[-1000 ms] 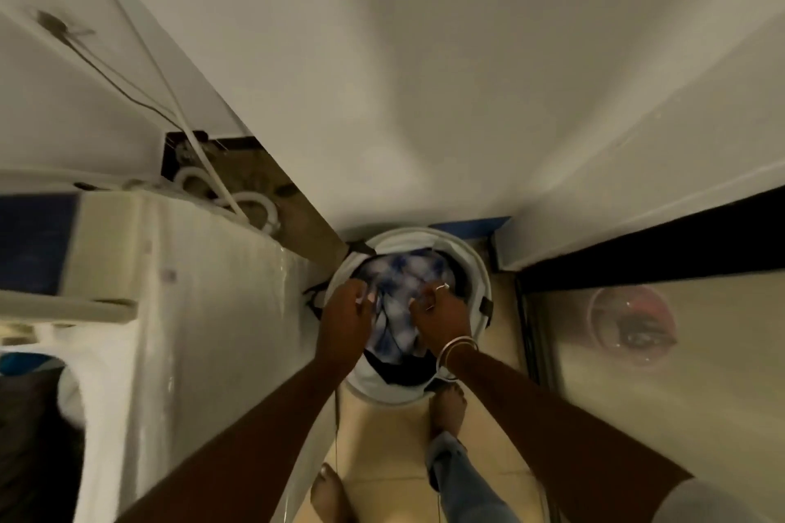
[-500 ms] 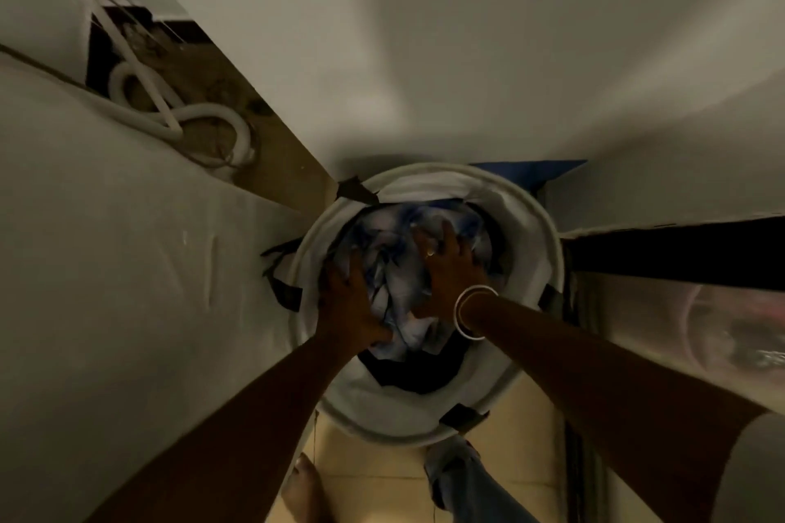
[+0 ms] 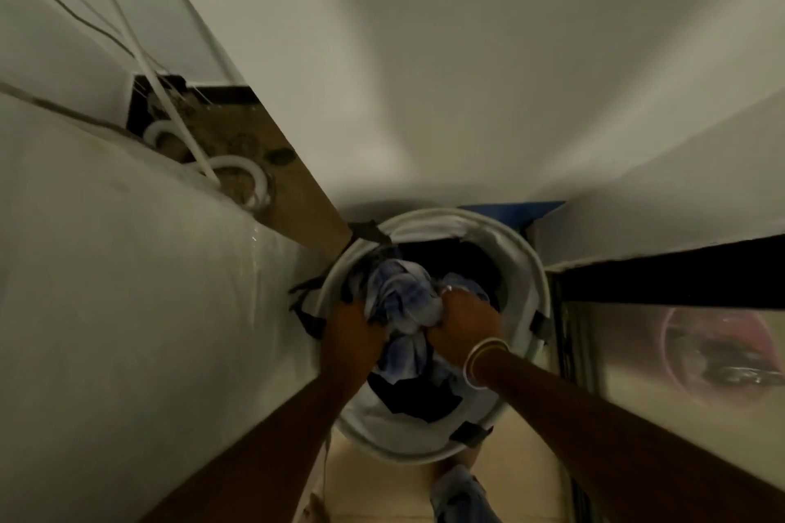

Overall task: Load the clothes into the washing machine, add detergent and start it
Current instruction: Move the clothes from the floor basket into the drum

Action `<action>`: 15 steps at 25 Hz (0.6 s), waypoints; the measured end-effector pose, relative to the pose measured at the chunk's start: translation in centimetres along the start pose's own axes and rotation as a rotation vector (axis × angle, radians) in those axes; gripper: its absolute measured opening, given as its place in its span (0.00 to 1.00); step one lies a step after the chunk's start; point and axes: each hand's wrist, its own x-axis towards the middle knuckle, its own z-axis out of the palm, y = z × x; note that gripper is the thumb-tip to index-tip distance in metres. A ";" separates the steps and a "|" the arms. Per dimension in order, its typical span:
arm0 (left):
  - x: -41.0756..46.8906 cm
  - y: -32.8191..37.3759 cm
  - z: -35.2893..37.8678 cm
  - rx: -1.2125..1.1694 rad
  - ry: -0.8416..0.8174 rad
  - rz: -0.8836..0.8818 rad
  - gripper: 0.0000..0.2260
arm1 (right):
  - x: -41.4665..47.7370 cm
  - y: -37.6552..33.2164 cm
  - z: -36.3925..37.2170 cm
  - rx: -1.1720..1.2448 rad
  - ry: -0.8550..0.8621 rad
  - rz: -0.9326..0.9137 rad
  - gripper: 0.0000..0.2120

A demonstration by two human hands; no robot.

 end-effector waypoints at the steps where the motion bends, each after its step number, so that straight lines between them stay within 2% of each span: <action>1: -1.3 2.1 -2.0 -0.060 -0.006 -0.063 0.16 | -2.0 -0.9 -1.4 0.077 0.047 0.024 0.12; 3: -4.1 6.0 -6.3 -0.120 0.028 -0.219 0.16 | -5.9 -3.0 -4.1 0.189 0.159 0.011 0.10; 6: -8.7 10.8 -12.0 -0.283 0.128 -0.284 0.14 | -11.1 -5.9 -8.4 0.375 0.245 -0.055 0.10; 9: -13.8 14.2 -18.4 -0.433 0.241 -0.189 0.07 | -16.9 -9.7 -13.3 0.568 0.257 -0.150 0.09; 12: -19.3 16.0 -25.0 -0.429 0.381 -0.034 0.20 | -23.5 -14.7 -17.3 0.757 0.330 -0.272 0.07; 13: -21.4 16.6 -27.7 -0.512 0.409 -0.020 0.20 | -25.9 -16.7 -18.2 0.836 0.354 -0.319 0.07; 15: -25.3 17.1 -32.7 -0.690 0.456 0.060 0.12 | -30.0 -20.8 -19.7 0.942 0.406 -0.433 0.13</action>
